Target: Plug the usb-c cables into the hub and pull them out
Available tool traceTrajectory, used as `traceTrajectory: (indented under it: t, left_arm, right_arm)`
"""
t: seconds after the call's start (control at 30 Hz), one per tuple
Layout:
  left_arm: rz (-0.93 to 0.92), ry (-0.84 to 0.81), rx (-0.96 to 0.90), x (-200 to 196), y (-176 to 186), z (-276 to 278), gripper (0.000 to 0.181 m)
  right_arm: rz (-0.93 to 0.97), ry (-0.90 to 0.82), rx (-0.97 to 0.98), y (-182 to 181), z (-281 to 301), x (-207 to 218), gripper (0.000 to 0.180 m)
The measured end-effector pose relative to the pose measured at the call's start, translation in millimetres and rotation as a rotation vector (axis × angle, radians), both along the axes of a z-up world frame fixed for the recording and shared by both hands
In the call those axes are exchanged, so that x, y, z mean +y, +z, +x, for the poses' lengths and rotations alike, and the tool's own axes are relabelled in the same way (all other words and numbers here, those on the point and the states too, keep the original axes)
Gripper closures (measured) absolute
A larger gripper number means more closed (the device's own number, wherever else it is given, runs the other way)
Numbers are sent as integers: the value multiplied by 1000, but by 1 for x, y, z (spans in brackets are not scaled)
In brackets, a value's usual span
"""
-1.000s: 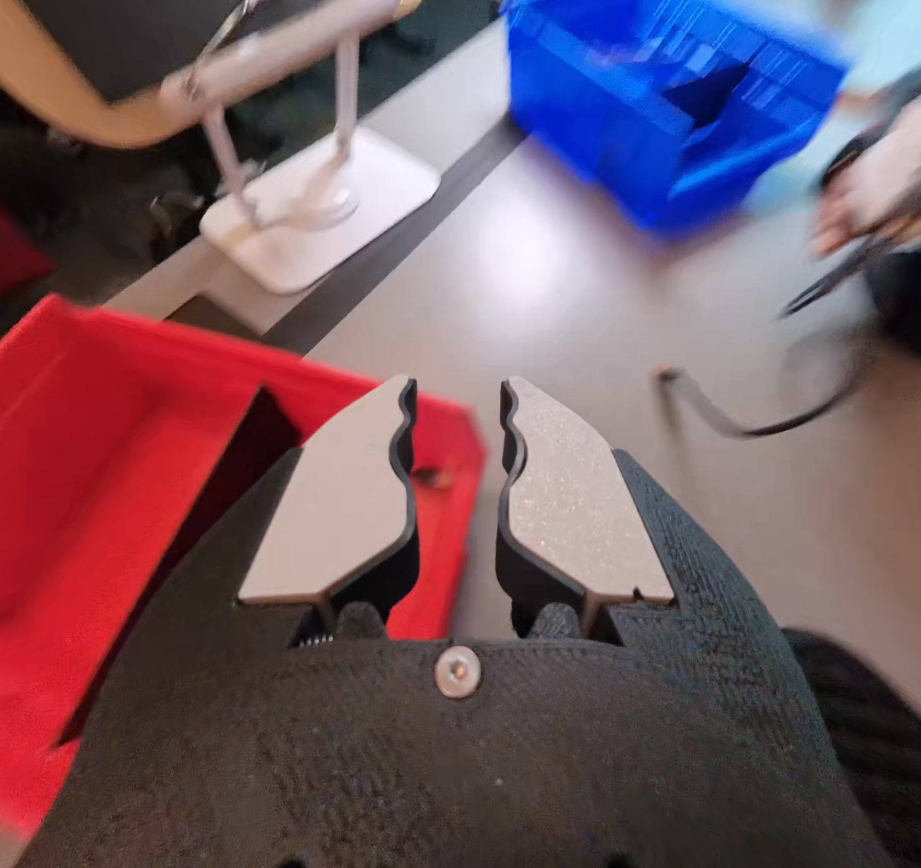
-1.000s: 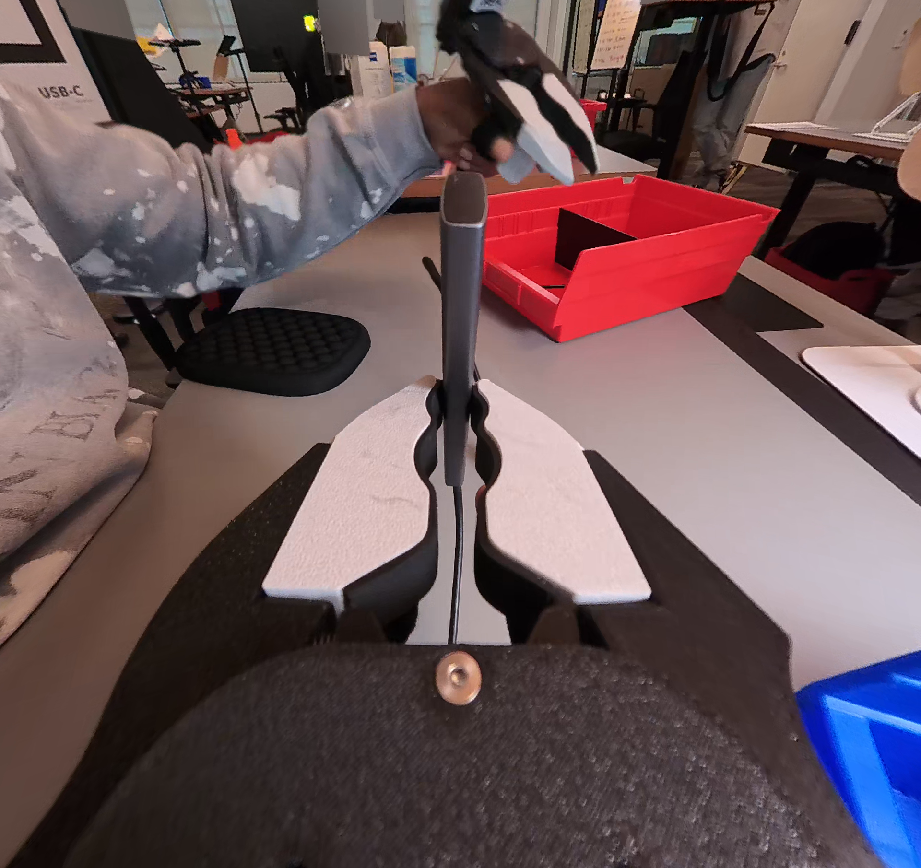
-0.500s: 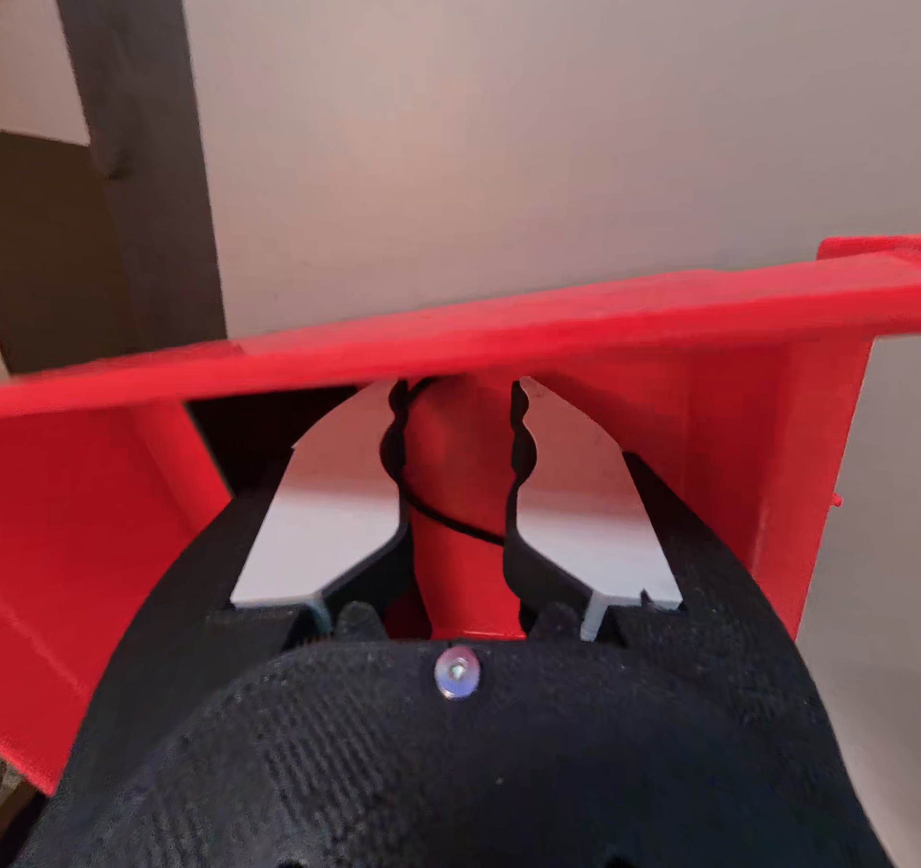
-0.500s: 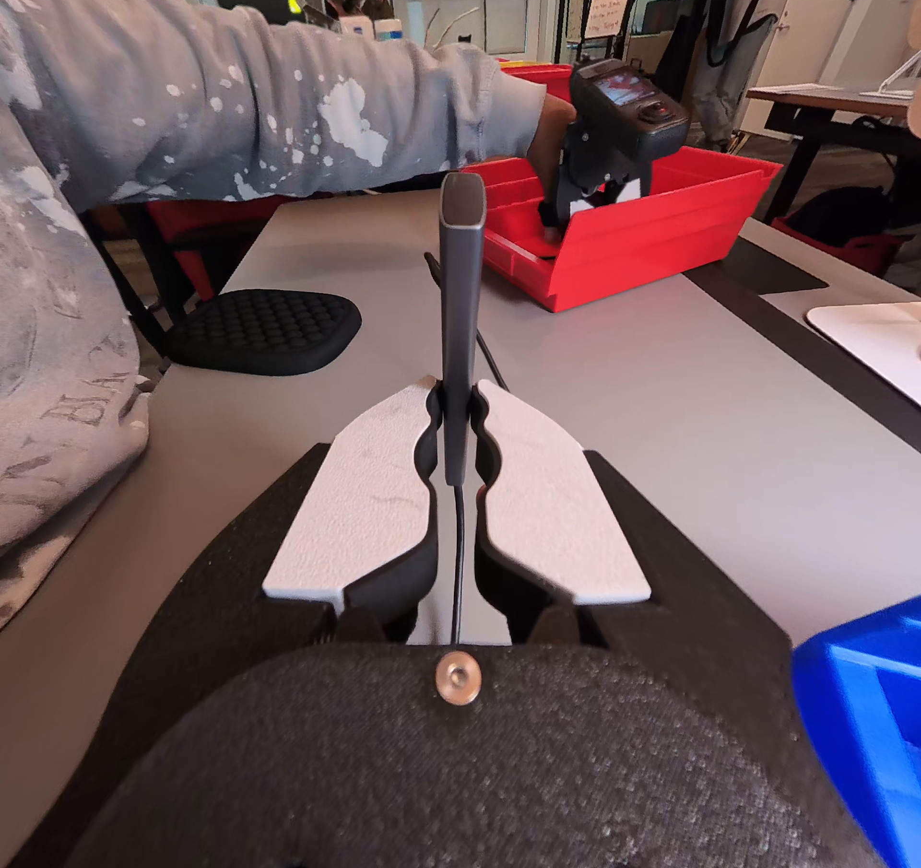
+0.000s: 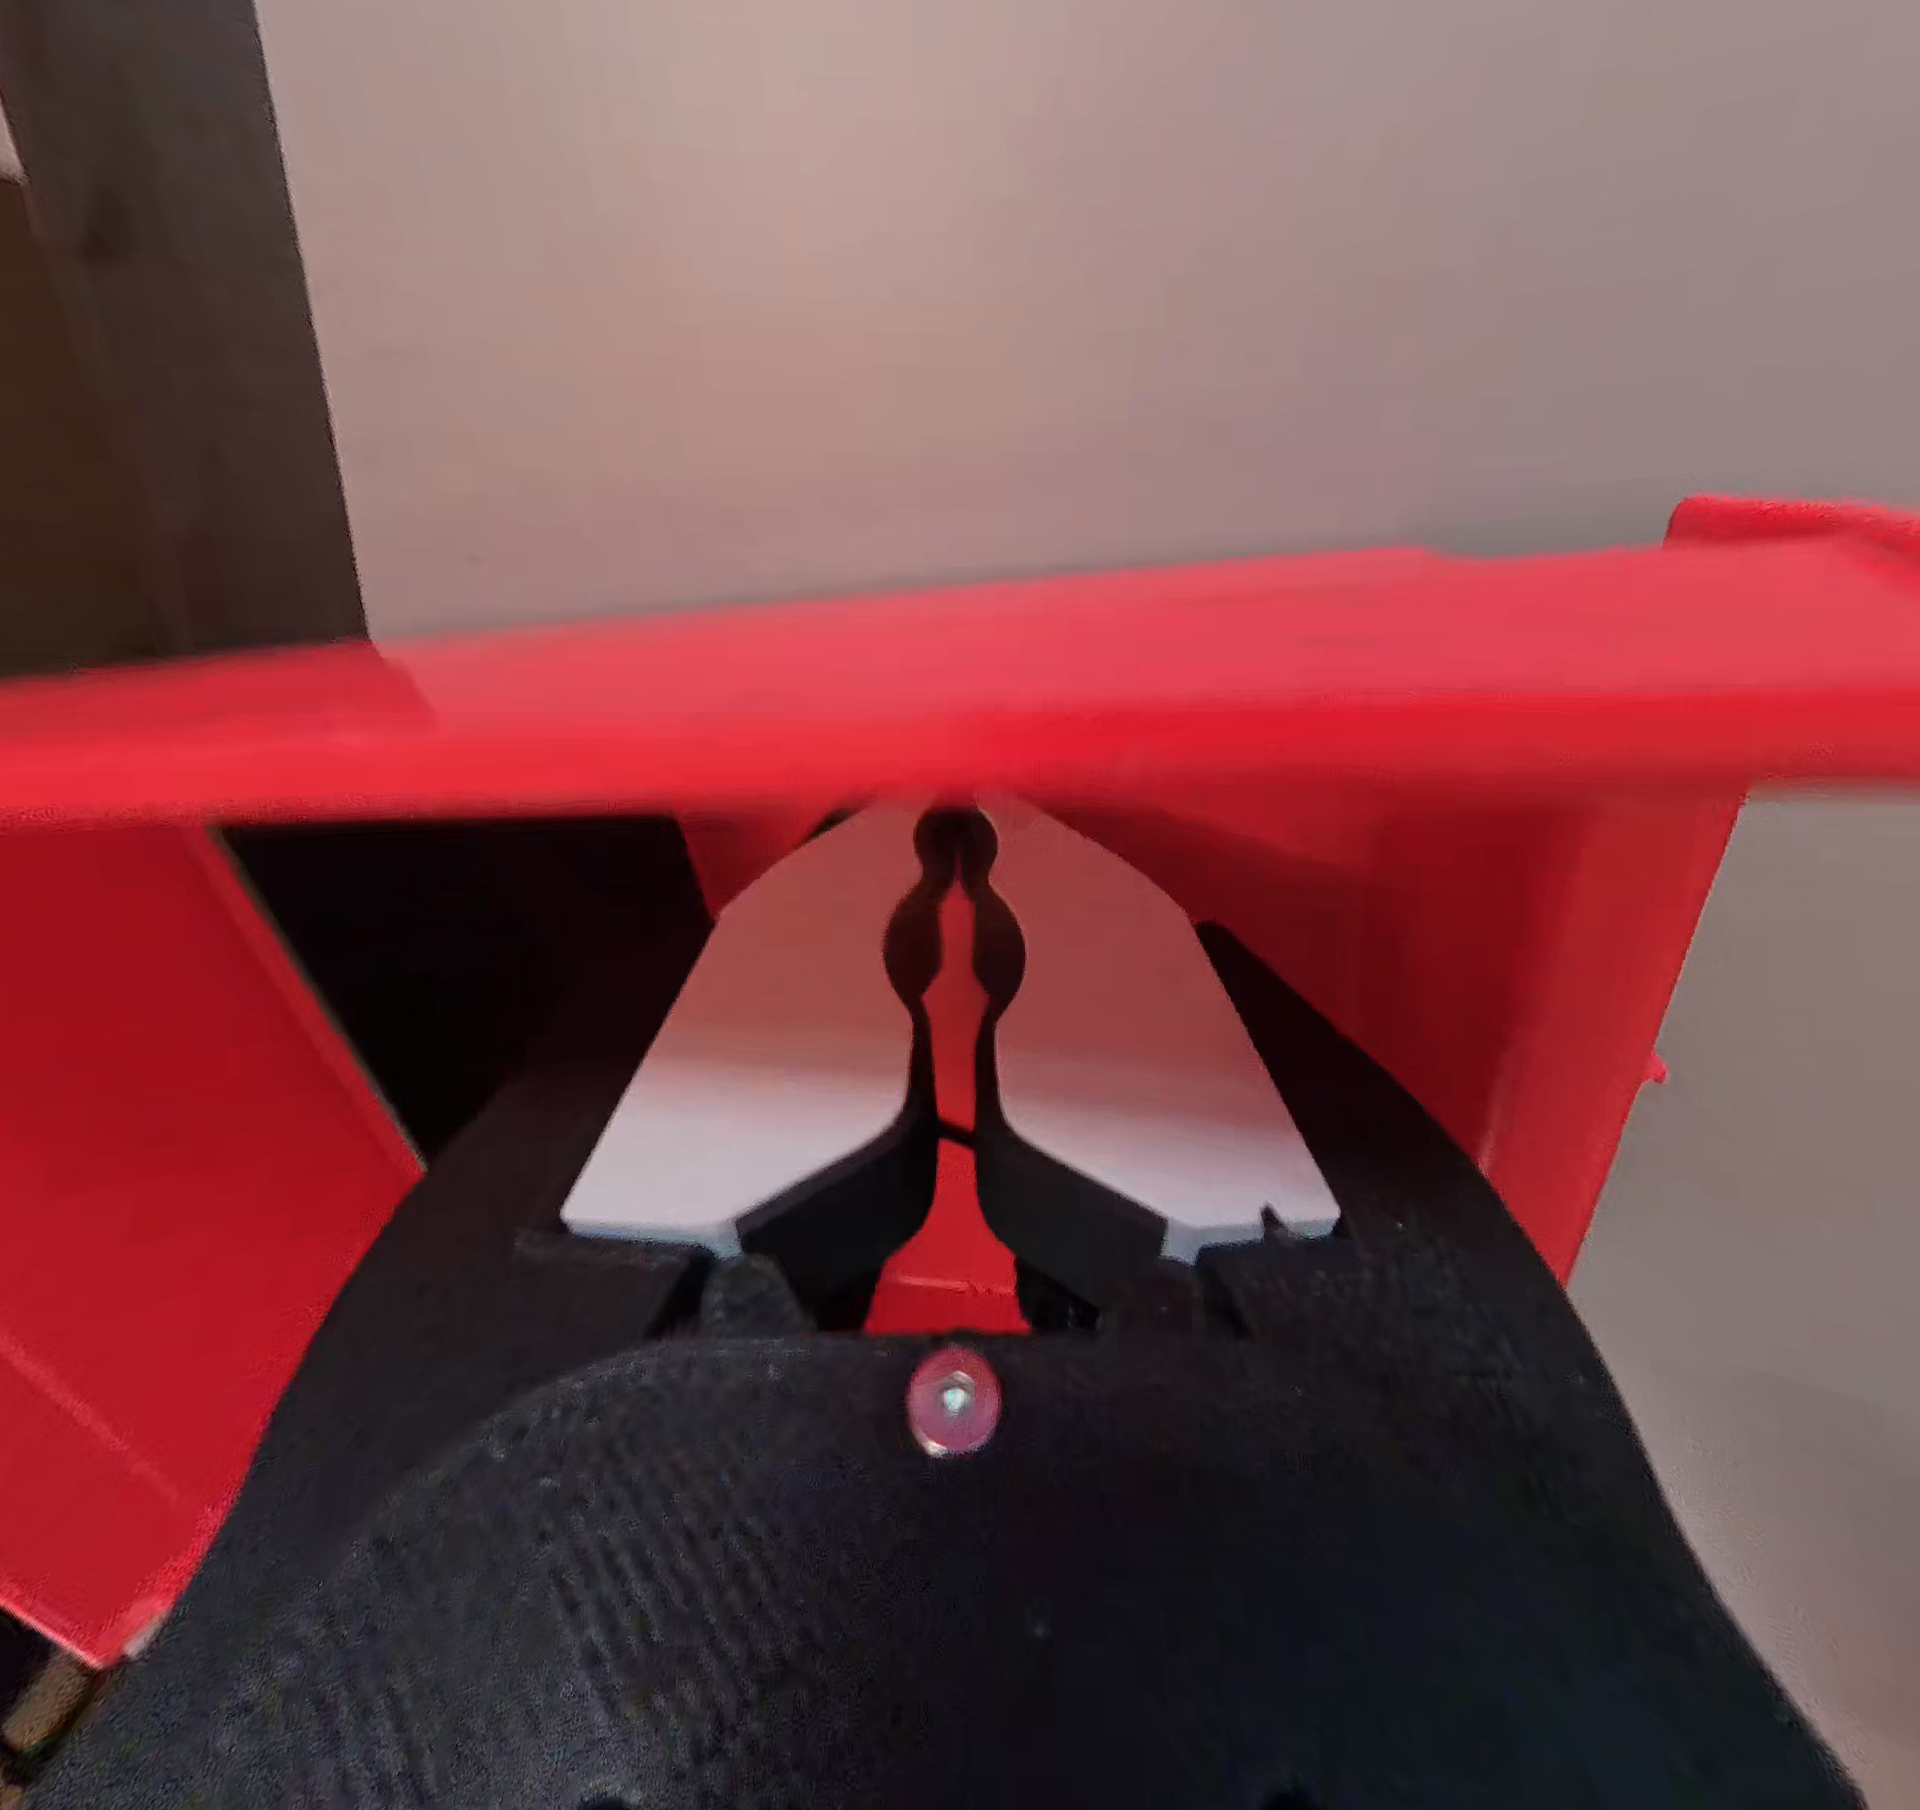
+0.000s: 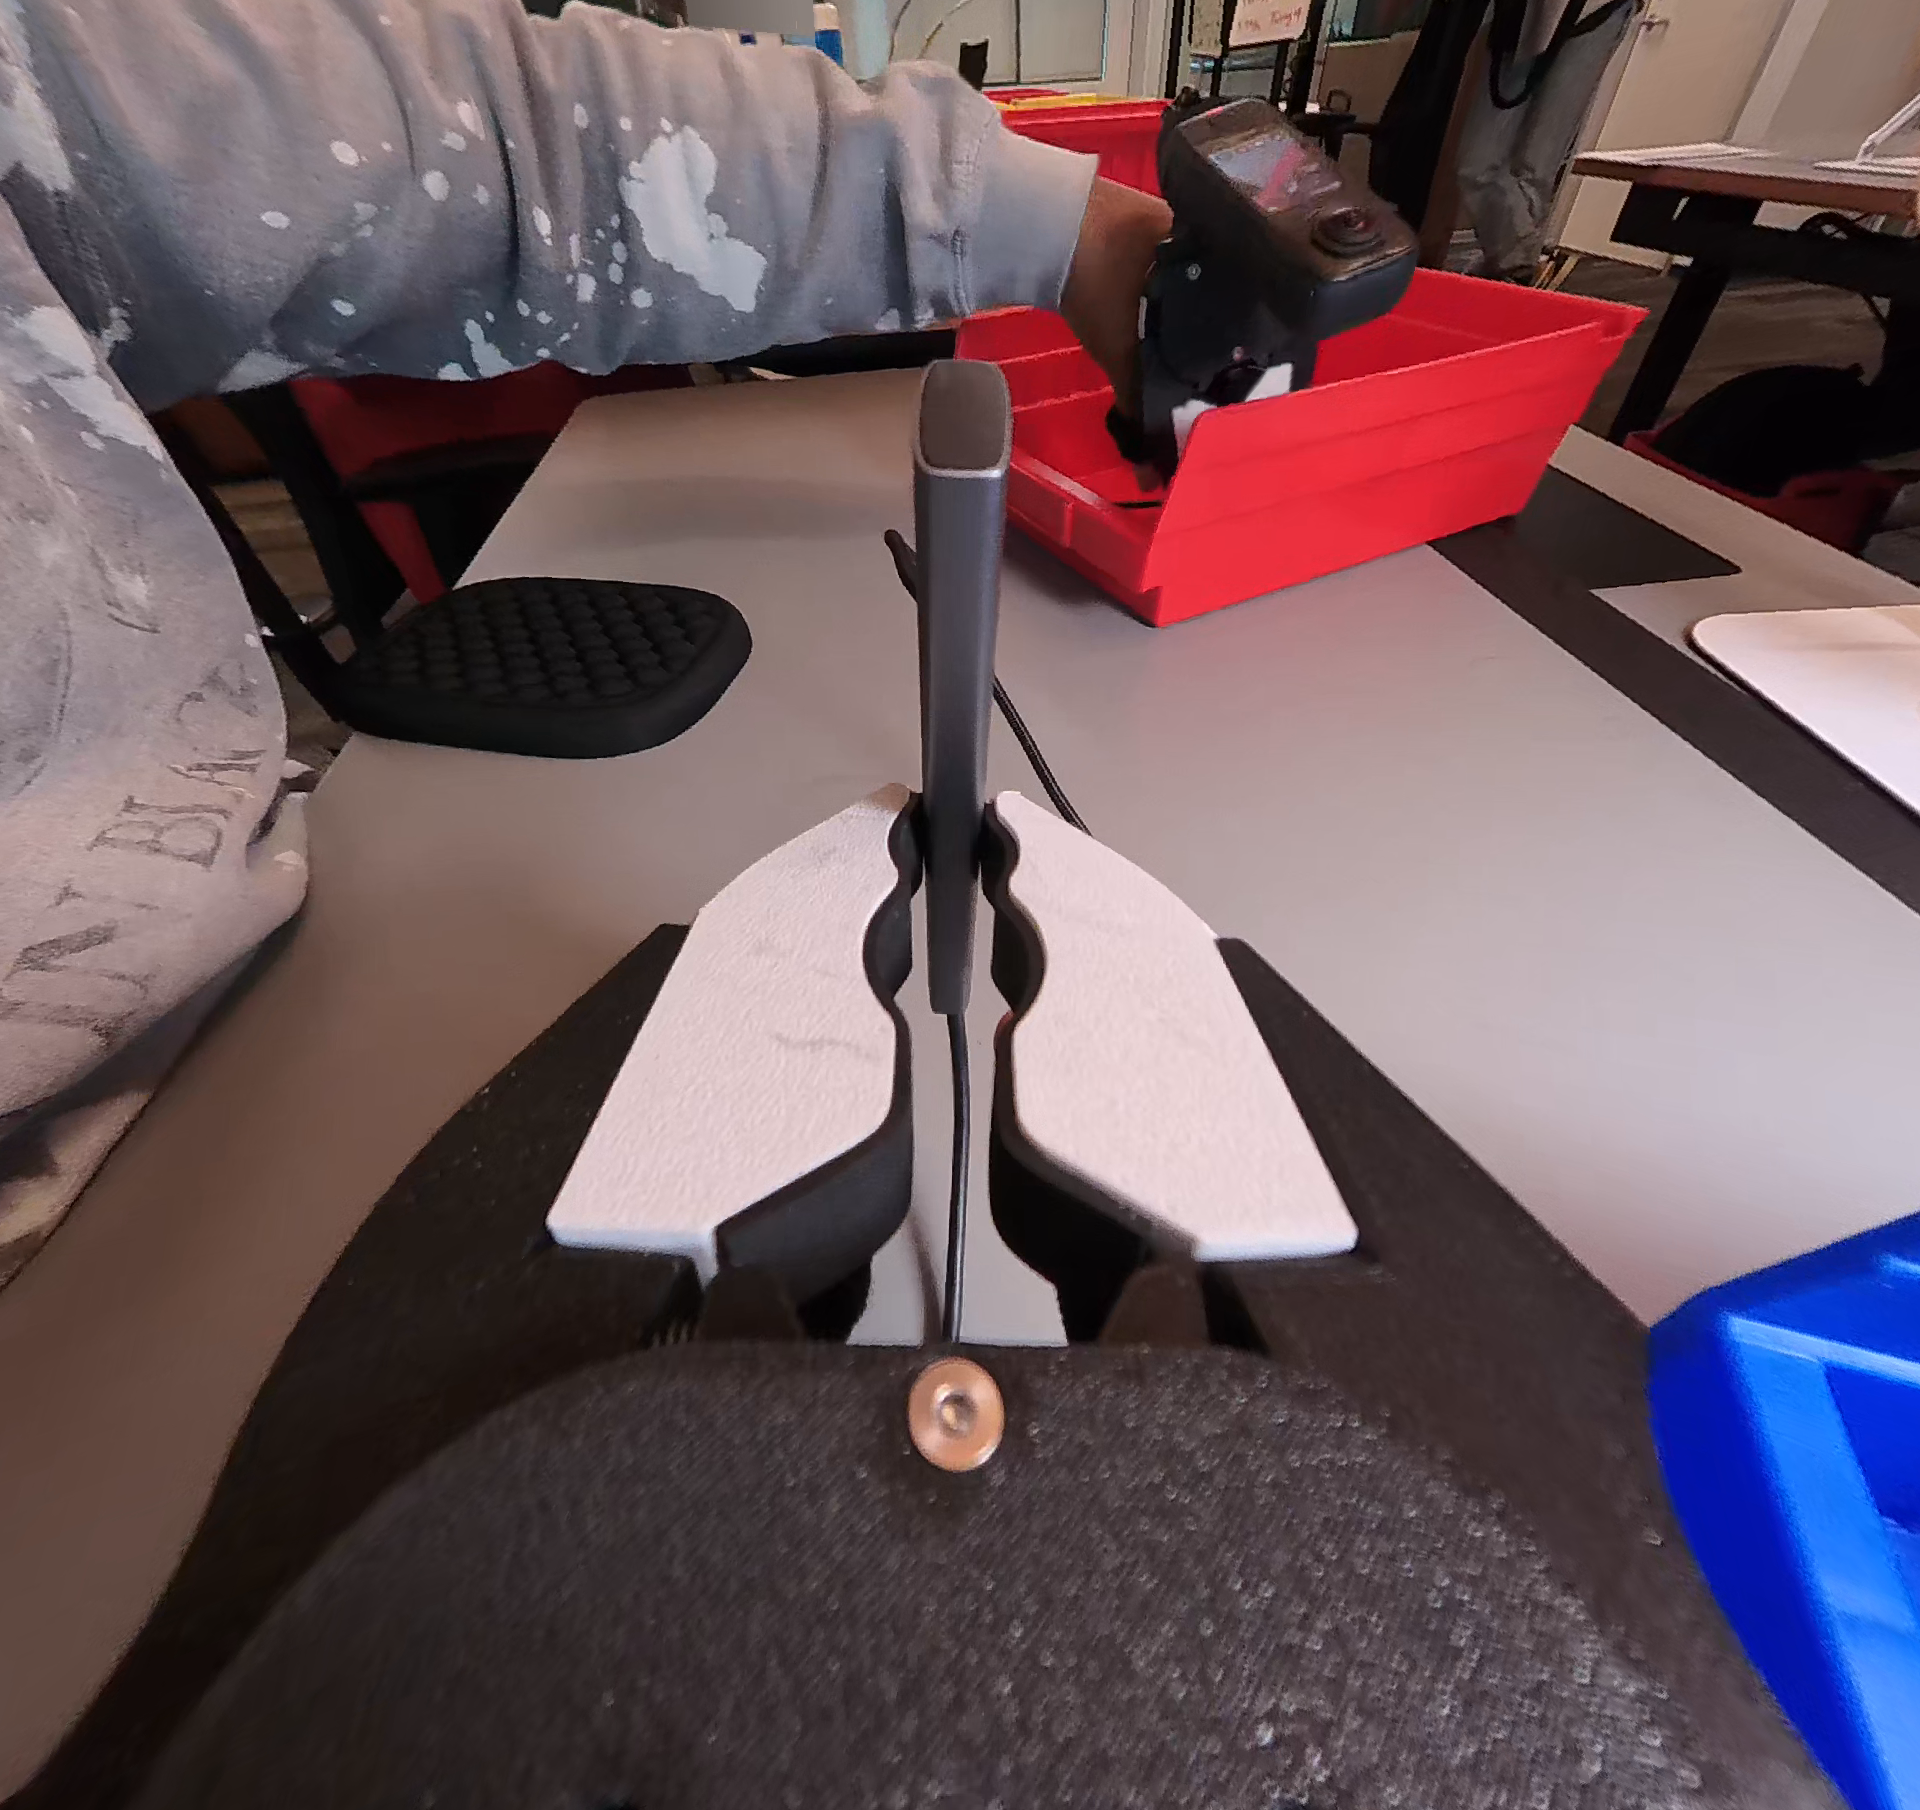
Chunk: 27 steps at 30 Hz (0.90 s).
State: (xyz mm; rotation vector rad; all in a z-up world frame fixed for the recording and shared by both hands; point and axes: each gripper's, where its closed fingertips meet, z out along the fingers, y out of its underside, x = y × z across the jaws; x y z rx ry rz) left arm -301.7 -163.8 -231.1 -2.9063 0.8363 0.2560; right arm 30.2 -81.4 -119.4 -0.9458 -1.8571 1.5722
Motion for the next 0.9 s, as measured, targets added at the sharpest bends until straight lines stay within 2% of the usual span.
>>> traceTrajectory:
  t: [0.03,0.13,0.23,0.33,0.7,0.9]
  left_arm:
    - [2,27,8,-5,1,-4,180]
    - [76,65,38,-11,13,-14,180]
    - [147,28,46,-11,25,-12,180]
    - [155,-32,14,-5,25,1,169]
    - [-79,-246,-58,9,1,17,148]
    - [-112,-272,-170,5,-4,28,169]
  right_arm:
    - [3,-2,4,1,0,0,170]
    - [6,-3,19,5,2,-2,170]
    - [4,-1,27,7,1,-4,170]
    - [3,1,30,8,1,-6,170]
    - [-36,-27,11,0,1,4,170]
    - [-76,-27,6,-1,0,8,170]
